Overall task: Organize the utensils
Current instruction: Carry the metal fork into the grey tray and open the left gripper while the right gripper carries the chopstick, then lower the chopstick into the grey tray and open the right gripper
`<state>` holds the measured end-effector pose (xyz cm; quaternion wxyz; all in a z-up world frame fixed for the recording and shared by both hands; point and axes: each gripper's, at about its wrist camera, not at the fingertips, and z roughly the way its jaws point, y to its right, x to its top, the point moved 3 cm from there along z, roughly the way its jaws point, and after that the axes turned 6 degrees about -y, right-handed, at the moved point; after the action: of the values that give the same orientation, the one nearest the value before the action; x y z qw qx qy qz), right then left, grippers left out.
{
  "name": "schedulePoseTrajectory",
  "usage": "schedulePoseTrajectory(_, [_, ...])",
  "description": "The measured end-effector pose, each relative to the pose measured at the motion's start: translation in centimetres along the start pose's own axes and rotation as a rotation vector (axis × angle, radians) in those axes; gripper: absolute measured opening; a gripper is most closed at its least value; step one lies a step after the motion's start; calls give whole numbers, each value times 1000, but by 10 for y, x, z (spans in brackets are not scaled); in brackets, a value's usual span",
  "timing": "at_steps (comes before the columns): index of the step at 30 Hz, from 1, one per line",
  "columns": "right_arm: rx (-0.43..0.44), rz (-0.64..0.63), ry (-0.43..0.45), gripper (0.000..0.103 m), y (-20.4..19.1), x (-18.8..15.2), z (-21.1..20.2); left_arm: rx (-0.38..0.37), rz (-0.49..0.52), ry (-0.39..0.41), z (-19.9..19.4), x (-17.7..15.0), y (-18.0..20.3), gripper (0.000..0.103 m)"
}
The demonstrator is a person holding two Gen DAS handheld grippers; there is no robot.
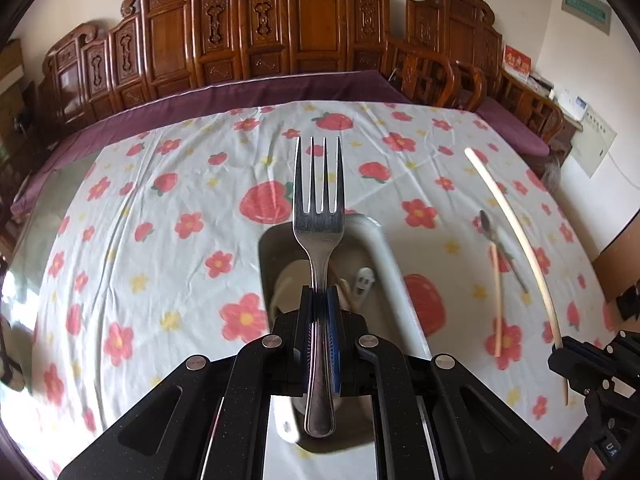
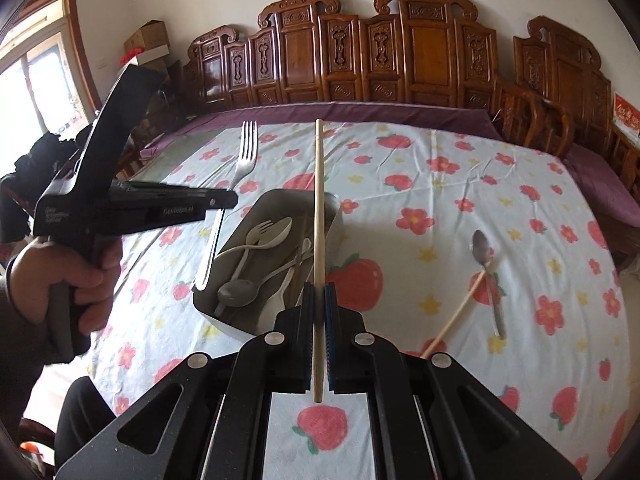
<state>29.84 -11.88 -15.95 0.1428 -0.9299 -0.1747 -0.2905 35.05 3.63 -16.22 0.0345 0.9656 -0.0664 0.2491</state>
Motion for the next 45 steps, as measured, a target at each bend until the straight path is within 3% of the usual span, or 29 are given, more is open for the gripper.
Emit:
schedulePoseTrajectory(7, [38, 9, -34, 6, -3, -7, 26, 20, 42, -73, 23, 3, -10, 6])
schedulePoseTrajectory(14, [49, 22, -41, 6, 2, -10, 34, -36, 47, -96, 27, 1, 3, 6])
schedulePoseTrajectory(20, [50, 25, -38, 6, 4, -12, 33, -21, 76, -132, 37, -2, 17, 7])
schedulePoseTrajectory(22, [50, 26, -39, 6, 4, -13, 33, -23, 74, -122, 34, -2, 19, 12])
schedulePoseTrajectory(31, [74, 27, -39, 6, -7, -12, 36, -16, 49, -59, 5, -21, 4, 12])
schedulePoseTrajectory(45, [133, 65, -127, 6, -28, 19, 83, -48, -31, 13, -28, -43, -19, 12])
